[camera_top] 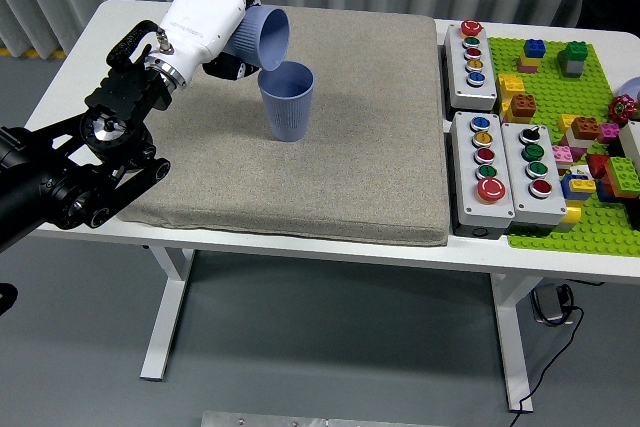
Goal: Pick cup pour cup place
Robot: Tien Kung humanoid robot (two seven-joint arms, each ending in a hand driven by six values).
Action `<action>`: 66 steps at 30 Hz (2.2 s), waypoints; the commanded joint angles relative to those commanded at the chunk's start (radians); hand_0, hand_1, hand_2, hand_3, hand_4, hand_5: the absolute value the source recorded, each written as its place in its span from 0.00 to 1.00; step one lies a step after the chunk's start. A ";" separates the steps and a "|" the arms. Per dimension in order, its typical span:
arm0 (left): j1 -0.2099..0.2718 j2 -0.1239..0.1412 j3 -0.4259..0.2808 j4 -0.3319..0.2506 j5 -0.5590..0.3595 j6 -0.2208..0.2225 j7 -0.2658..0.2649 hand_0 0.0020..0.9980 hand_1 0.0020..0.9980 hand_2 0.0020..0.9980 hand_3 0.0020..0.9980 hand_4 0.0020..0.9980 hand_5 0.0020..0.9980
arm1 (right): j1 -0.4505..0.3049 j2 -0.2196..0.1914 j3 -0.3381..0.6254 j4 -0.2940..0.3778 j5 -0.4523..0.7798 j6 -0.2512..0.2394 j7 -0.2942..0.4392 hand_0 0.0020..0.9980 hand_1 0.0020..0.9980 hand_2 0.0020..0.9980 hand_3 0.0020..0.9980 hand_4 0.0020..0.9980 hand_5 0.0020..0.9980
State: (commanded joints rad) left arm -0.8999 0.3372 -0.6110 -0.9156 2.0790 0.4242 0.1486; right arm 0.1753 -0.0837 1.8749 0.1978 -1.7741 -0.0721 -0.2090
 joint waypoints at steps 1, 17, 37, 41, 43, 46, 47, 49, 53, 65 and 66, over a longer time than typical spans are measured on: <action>0.008 0.001 -0.007 -0.002 -0.057 0.016 -0.013 0.56 0.53 0.53 0.54 0.86 0.16 | 0.000 0.000 0.001 0.000 -0.001 0.000 0.000 0.70 0.71 0.66 0.63 0.03 0.32; 0.137 -0.027 -0.158 -0.064 -0.686 0.101 -0.237 0.56 0.54 0.53 0.54 0.86 0.17 | 0.003 0.003 0.006 -0.001 0.000 -0.002 0.003 0.70 0.71 0.66 0.63 0.03 0.32; 0.253 -0.069 -0.260 -0.128 -1.005 0.124 -0.312 0.57 0.53 0.53 0.54 0.86 0.17 | -0.005 0.006 0.013 -0.001 -0.012 0.002 0.004 0.70 0.71 0.66 0.63 0.04 0.32; 0.297 -0.081 -0.282 -0.156 -0.915 0.160 -0.313 0.57 0.53 0.53 0.54 0.86 0.17 | -0.006 0.007 0.015 -0.001 -0.013 0.002 0.005 0.70 0.71 0.66 0.63 0.04 0.32; 0.318 -0.084 -0.289 -0.171 -0.909 0.165 -0.314 0.57 0.53 0.52 0.54 0.86 0.17 | -0.007 0.007 0.016 -0.001 -0.013 0.001 0.005 0.70 0.71 0.66 0.63 0.04 0.32; 0.361 -0.090 -0.303 -0.199 -0.904 0.166 -0.317 0.57 0.53 0.52 0.54 0.86 0.17 | -0.010 0.009 0.018 -0.001 -0.018 0.002 0.005 0.70 0.71 0.66 0.63 0.04 0.32; 0.370 -0.090 -0.306 -0.204 -0.903 0.165 -0.317 0.57 0.53 0.52 0.54 0.86 0.17 | -0.011 0.009 0.019 -0.001 -0.019 0.002 0.005 0.70 0.71 0.66 0.63 0.04 0.32; 0.395 -0.092 -0.313 -0.216 -0.902 0.165 -0.318 0.57 0.53 0.53 0.54 0.86 0.17 | -0.015 0.010 0.021 -0.001 -0.023 0.002 0.005 0.70 0.71 0.66 0.63 0.04 0.32; 0.438 -0.093 -0.321 -0.230 -0.905 0.161 -0.321 0.57 0.53 0.53 0.54 0.86 0.17 | -0.021 0.011 0.025 0.000 -0.029 0.003 0.004 0.70 0.71 0.66 0.63 0.04 0.32; 0.551 -0.120 -0.348 -0.276 -0.947 0.159 -0.347 0.57 0.53 0.53 0.54 0.85 0.17 | -0.028 0.012 0.031 0.000 -0.047 0.007 0.003 0.70 0.71 0.66 0.63 0.04 0.32; 0.554 -0.127 -0.344 -0.271 -0.959 0.155 -0.350 0.57 0.53 0.53 0.54 0.85 0.16 | -0.028 0.012 0.031 0.000 -0.048 0.007 0.003 0.70 0.71 0.66 0.63 0.04 0.32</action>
State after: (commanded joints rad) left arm -0.3463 0.2099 -0.9555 -1.1862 1.1199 0.5791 -0.2013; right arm 0.1472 -0.0716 1.9062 0.1981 -1.8217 -0.0654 -0.2063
